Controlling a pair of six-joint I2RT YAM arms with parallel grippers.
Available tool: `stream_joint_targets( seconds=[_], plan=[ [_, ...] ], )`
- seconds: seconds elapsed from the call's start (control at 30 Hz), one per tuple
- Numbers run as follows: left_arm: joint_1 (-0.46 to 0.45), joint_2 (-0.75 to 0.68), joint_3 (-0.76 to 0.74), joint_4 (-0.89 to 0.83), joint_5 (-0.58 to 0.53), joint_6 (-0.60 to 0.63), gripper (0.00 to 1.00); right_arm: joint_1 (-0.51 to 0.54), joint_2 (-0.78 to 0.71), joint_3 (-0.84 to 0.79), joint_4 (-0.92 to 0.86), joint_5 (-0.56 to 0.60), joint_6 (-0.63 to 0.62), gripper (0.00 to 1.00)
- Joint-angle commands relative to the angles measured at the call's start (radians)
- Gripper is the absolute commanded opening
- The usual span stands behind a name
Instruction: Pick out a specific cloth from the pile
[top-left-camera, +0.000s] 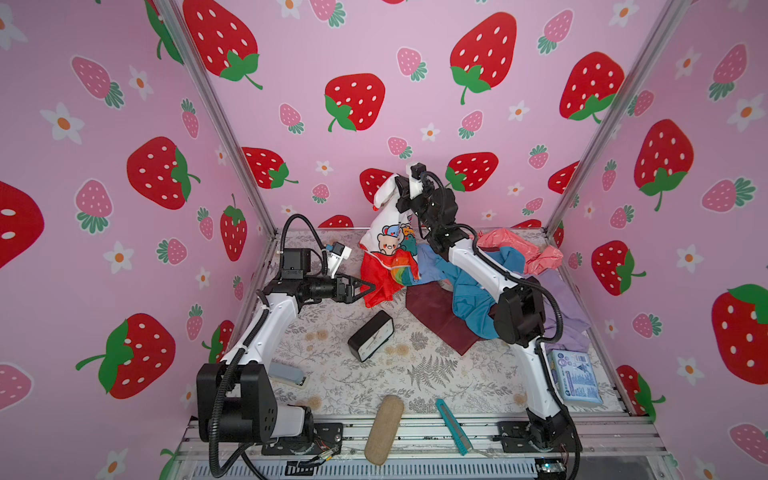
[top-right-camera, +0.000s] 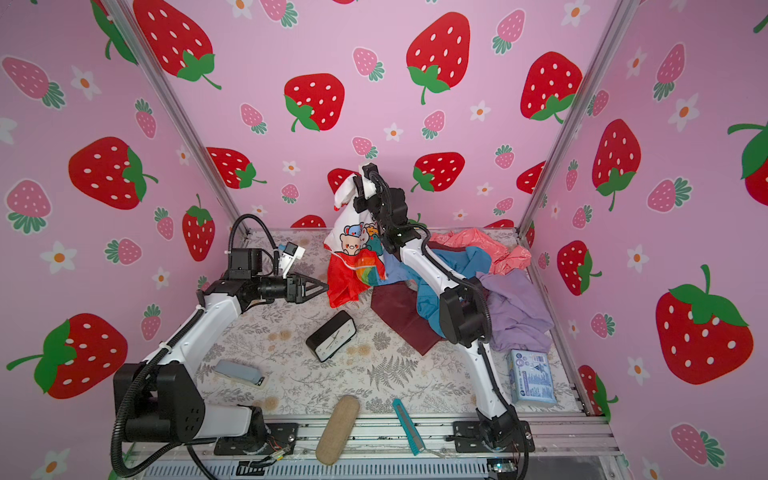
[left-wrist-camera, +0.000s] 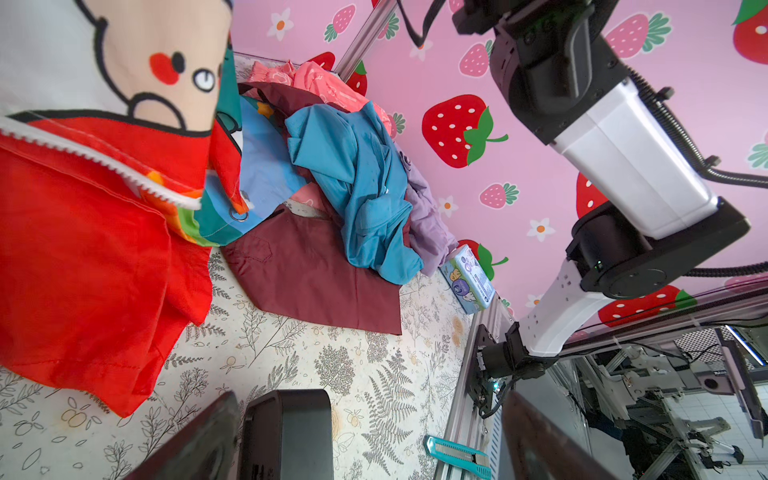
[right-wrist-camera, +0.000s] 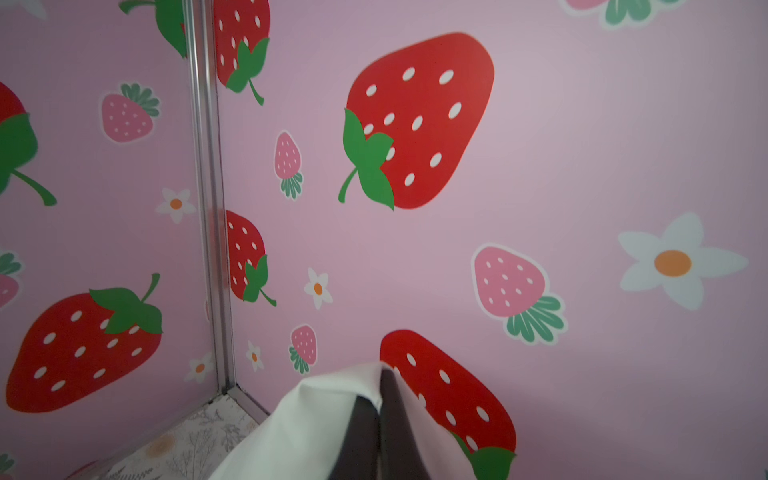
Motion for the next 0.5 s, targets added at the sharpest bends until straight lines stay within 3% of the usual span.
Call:
stream_joint_targets(
  seconds=[0.0,0.47],
  plan=[
    [0.003,0.01,-0.002,0.012,0.031,0.003,0.99,-0.013,-0.008,-0.01,-0.192,0.06,-0.032,0.0],
    [0.003,0.019,0.003,0.009,0.03,-0.004,0.99,-0.029,0.145,0.015,-0.616,0.1,0.054,0.0]
  ],
)
